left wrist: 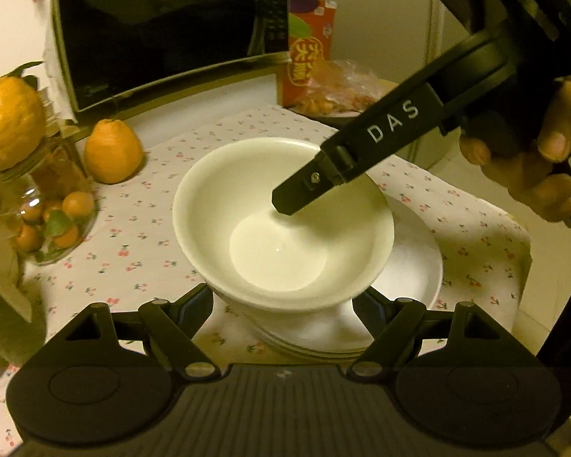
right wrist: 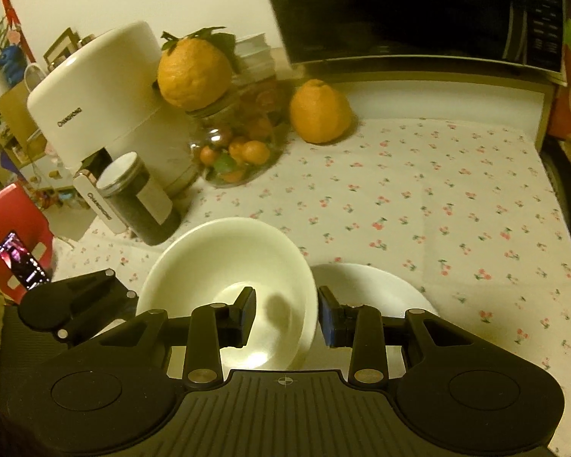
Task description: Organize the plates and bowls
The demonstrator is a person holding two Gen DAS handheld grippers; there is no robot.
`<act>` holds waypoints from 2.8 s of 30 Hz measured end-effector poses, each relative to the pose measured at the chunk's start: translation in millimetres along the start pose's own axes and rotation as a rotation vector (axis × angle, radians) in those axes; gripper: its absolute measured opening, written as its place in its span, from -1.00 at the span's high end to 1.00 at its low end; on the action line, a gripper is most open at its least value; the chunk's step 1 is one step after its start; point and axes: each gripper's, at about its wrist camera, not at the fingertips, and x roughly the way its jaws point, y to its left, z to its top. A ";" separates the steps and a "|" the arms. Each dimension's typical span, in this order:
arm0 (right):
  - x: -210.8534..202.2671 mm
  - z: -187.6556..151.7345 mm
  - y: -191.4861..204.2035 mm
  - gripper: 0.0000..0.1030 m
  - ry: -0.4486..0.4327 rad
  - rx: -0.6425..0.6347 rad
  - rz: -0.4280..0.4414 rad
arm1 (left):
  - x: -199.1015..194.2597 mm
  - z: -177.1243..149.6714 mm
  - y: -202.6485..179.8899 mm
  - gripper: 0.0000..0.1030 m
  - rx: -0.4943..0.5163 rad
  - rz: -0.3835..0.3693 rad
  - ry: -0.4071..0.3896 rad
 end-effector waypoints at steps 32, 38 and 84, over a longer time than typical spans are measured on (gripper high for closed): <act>12.0 -16.1 -49.0 0.29 0.104 0.091 -0.073 | 39.8 9.6 -20.1 -0.50 -0.020 -0.082 0.080; 13.5 -16.3 -50.8 0.29 0.105 0.100 -0.071 | 41.0 9.9 -18.0 -0.55 -0.026 -0.079 0.088; -70.8 -99.8 -43.6 -0.84 -0.101 0.204 -0.220 | -35.2 -13.9 -34.1 -0.99 -0.430 0.311 0.062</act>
